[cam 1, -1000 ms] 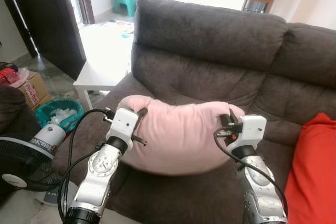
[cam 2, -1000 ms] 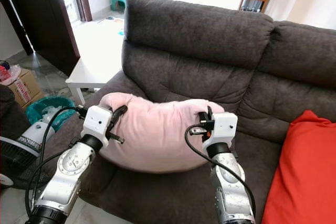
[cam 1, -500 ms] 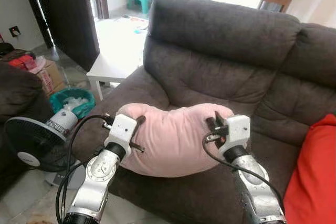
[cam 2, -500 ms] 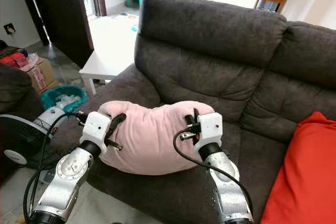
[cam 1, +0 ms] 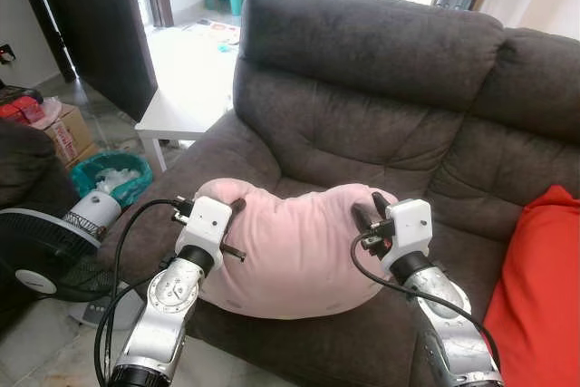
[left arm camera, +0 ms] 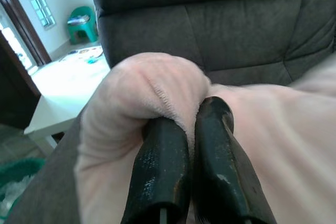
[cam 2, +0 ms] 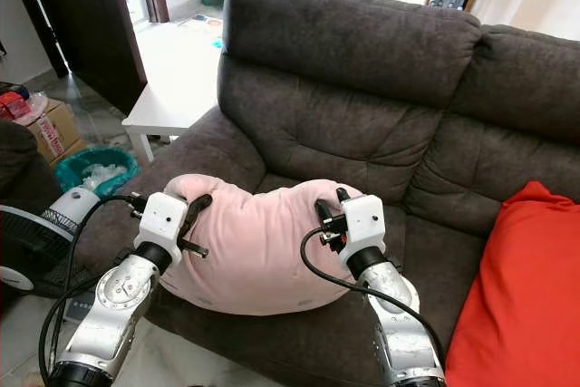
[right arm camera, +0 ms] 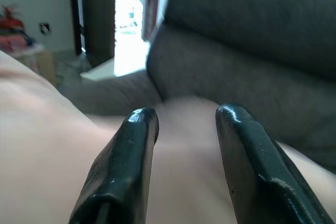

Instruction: Move the pillow to the sofa from floor

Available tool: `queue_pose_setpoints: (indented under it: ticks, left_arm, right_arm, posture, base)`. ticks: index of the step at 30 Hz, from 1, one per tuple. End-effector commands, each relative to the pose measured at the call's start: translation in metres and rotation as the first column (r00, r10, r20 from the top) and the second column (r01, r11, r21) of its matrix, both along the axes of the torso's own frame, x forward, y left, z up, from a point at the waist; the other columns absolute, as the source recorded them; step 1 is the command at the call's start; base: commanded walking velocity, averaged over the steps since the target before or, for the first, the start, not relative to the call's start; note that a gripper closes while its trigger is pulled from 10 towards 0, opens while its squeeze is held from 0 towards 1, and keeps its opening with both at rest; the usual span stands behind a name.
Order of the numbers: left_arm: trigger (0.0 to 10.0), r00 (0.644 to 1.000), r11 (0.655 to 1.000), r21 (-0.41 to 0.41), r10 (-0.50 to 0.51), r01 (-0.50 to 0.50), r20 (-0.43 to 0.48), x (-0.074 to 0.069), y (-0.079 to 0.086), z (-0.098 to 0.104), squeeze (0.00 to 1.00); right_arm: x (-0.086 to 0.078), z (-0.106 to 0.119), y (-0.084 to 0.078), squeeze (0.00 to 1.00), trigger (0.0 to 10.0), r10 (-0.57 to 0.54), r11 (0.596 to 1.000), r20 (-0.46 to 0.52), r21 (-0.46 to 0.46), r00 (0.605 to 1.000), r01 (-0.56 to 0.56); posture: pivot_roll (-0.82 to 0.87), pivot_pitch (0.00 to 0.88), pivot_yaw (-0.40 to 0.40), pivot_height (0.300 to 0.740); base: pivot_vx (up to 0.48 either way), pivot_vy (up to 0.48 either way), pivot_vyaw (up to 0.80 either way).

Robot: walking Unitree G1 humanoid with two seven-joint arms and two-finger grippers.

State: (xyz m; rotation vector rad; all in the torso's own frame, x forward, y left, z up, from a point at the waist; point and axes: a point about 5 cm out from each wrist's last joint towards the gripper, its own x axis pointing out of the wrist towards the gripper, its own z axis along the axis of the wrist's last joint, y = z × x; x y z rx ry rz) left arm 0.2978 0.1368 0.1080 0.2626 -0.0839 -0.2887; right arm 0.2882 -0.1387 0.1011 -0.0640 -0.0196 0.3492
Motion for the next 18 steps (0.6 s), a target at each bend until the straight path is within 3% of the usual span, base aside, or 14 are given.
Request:
queue_pose_setpoints:
  ticks: [1, 5, 8, 9, 10, 11, 13, 15, 17, 18]
  left_arm:
    - [10.0, 0.998, 1.000, 0.006, 0.008, -0.008, 0.065, 0.008, -0.002, 0.012, 0.00]
    - [10.0, 0.997, 0.999, 0.012, 0.040, -0.041, 0.059, 0.012, 0.003, 0.010, 0.00]
    - [10.0, 0.992, 0.993, 0.022, 0.118, -0.119, 0.051, 0.020, 0.015, 0.007, 0.00]
    - [10.0, 0.986, 0.987, 0.019, 0.158, -0.159, 0.047, 0.023, 0.022, 0.006, 0.00]
    - [10.0, 0.974, 0.974, 0.015, 0.225, -0.226, 0.041, 0.027, 0.033, 0.004, 0.00]
    - [10.0, 0.974, 0.974, 0.015, 0.225, -0.226, 0.041, 0.027, 0.033, 0.004, 0.00]
    - [10.0, 0.935, 0.935, -0.001, 0.354, -0.354, 0.025, 0.032, 0.054, 0.002, 0.00]
    - [10.0, 0.859, 0.858, -0.039, 0.513, -0.513, -0.012, 0.033, 0.081, -0.002, 0.00]
    - [10.0, 0.748, 0.742, -0.092, 0.658, -0.664, -0.085, 0.026, 0.109, -0.010, 0.00]
    - [10.0, 0.714, 0.706, -0.105, 0.692, -0.701, -0.108, 0.023, 0.116, -0.013, 0.00]
  right_arm:
    - [0.004, 0.011, 0.004, 1.00, 10.0, 0.023, 1.000, 0.043, -0.016, 0.999, -0.022]
    - [0.005, 0.012, 0.002, 1.00, 10.0, 0.011, 1.000, 0.047, -0.021, 0.999, -0.010]
    - [0.006, 0.012, -0.004, 1.00, 10.0, -0.033, 0.999, 0.056, -0.041, 0.998, 0.035]
    - [0.007, 0.012, -0.009, 0.54, 10.0, -0.063, 0.996, 0.056, -0.054, 0.996, 0.066]
    - [0.009, 0.012, -0.015, 0.00, 10.0, -0.097, 0.993, 0.058, -0.064, 0.994, 0.100]
    - [0.009, 0.012, -0.015, 0.00, 10.0, -0.097, 0.993, 0.058, -0.064, 0.994, 0.100]
    - [0.010, 0.011, -0.026, 0.00, 10.0, -0.151, 0.985, 0.059, -0.078, 0.987, 0.155]
    - [0.009, 0.011, -0.037, 0.00, 10.0, -0.197, 0.976, 0.061, -0.087, 0.978, 0.202]
    - [0.007, 0.009, -0.049, 0.00, 10.0, -0.247, 0.963, 0.063, -0.092, 0.967, 0.252]
    - [0.006, 0.009, -0.053, 0.00, 10.0, -0.262, 0.959, 0.063, -0.094, 0.963, 0.267]
  posture:
    - [0.11, 0.000, -0.091, 0.740]
    - [0.11, 0.000, -0.095, 0.740]
    - [0.11, 0.000, -0.098, 0.740]
    - [0.10, 0.000, -0.101, 0.740]
    - [0.10, 0.000, -0.103, 0.740]
    - [0.10, 0.000, -0.103, 0.740]
    - [0.09, 0.000, -0.105, 0.740]
    - [0.09, 0.000, -0.103, 0.740]
    - [0.08, 0.000, -0.104, 0.740]
    - [0.08, 0.000, -0.104, 0.740]
  base:
    - [0.000, 0.000, 0.00]
    - [0.000, 0.000, 0.00]
    - [0.000, 0.000, 0.00]
    - [0.000, 0.000, 0.00]
    - [0.000, 0.000, 0.00]
    - [0.000, 0.000, 0.00]
    - [0.000, 0.000, 0.00]
    - [0.000, 0.000, 0.00]
    - [0.000, 0.000, 0.00]
    - [0.000, 0.000, 0.00]
